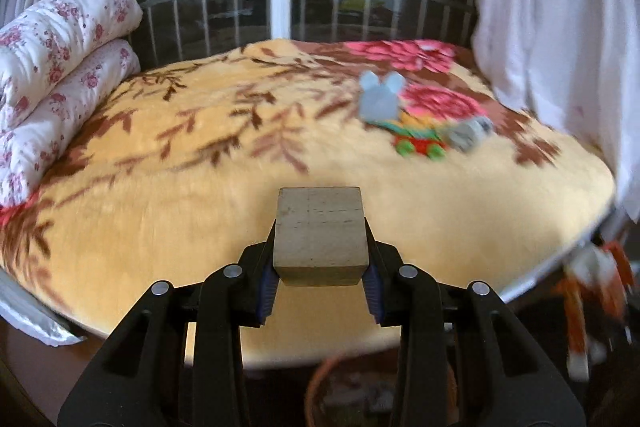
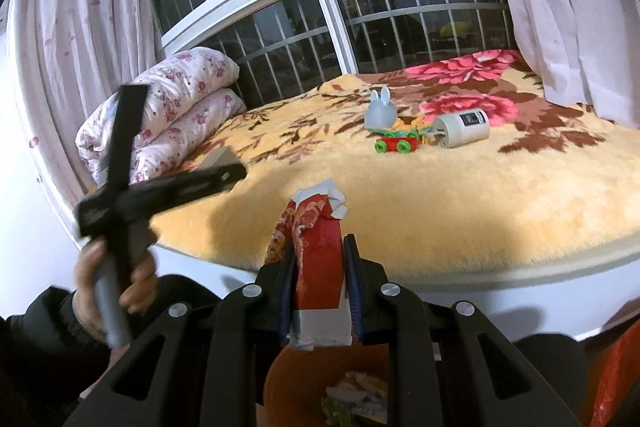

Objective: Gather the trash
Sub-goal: 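Carry the red-white wrapper and wooden cube down over the orange bin, then open both grippers to drop the wrapper and cube into the bin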

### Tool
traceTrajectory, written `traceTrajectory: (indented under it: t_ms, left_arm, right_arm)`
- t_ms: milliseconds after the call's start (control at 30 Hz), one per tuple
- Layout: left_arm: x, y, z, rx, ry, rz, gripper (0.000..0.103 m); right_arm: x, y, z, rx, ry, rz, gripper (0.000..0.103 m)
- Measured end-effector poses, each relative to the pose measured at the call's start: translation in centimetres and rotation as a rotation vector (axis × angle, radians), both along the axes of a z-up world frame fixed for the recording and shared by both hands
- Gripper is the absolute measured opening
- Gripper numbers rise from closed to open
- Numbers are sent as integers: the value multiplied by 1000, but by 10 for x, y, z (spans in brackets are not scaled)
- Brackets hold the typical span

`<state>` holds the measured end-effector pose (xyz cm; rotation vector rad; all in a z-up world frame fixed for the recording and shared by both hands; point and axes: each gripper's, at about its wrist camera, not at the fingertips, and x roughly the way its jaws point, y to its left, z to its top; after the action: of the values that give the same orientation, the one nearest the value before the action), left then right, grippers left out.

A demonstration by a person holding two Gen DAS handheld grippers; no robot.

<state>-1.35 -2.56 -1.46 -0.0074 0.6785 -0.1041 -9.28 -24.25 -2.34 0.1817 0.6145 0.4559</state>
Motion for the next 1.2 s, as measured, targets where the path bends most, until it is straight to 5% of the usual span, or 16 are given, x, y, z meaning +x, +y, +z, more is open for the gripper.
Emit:
traceTrajectory:
  t_ms: [400,633,1200]
  left_arm:
    - [-74,-18,-64,50,148,-136,34]
    - [-69,-21,-112,33,307,-176,34]
    - [-31,-28,-168,53,492,-195,37]
  right_arm:
    - [-24,-3,-40,-63,106,52,22]
    - [-19,2,-71,-77,211,88,22]
    - [21,17,-134,-134,401,125,25]
